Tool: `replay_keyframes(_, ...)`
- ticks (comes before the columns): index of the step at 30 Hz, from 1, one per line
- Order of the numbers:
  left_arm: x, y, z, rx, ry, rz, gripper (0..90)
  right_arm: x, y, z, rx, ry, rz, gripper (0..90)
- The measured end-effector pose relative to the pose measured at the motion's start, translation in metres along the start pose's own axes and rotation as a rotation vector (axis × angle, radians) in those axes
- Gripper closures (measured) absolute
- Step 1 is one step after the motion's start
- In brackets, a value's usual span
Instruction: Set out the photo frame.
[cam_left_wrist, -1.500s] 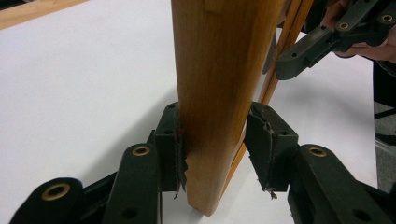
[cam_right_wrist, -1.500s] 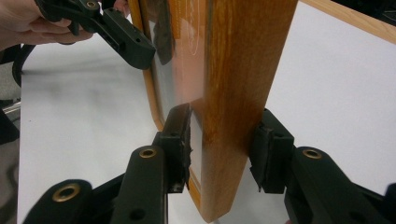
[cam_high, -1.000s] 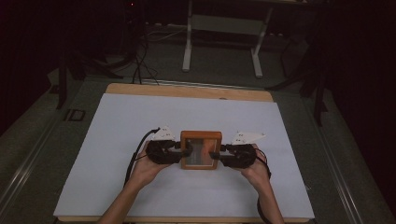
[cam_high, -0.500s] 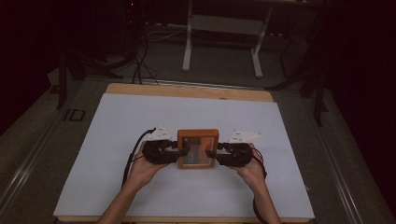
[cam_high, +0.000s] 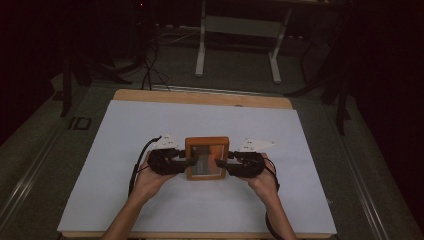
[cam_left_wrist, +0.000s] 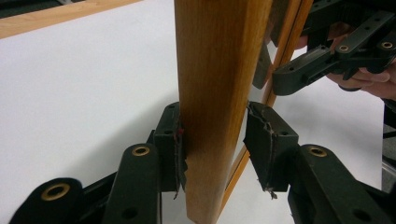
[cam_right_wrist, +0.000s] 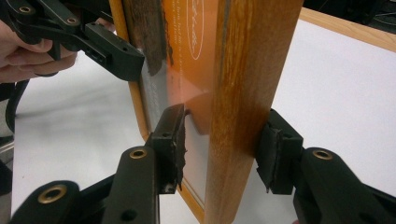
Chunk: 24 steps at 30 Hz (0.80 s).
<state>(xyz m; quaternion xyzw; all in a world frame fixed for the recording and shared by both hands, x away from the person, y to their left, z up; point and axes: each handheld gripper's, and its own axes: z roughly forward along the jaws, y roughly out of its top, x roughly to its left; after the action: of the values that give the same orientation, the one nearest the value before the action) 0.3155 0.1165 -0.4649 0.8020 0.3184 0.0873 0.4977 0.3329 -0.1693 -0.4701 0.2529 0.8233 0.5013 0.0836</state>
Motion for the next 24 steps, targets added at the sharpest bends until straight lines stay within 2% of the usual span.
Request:
replay_keyframes(9,0.010,0.000,-0.002,0.004,-0.004,-0.027,59.1,-0.002,0.004,0.009,0.005,0.005,0.033,55.9)
replay_keyframes(24,0.027,0.000,0.000,0.032,-0.004,-0.097,57.7,-0.009,0.004,0.026,0.014,0.020,0.101,55.7)
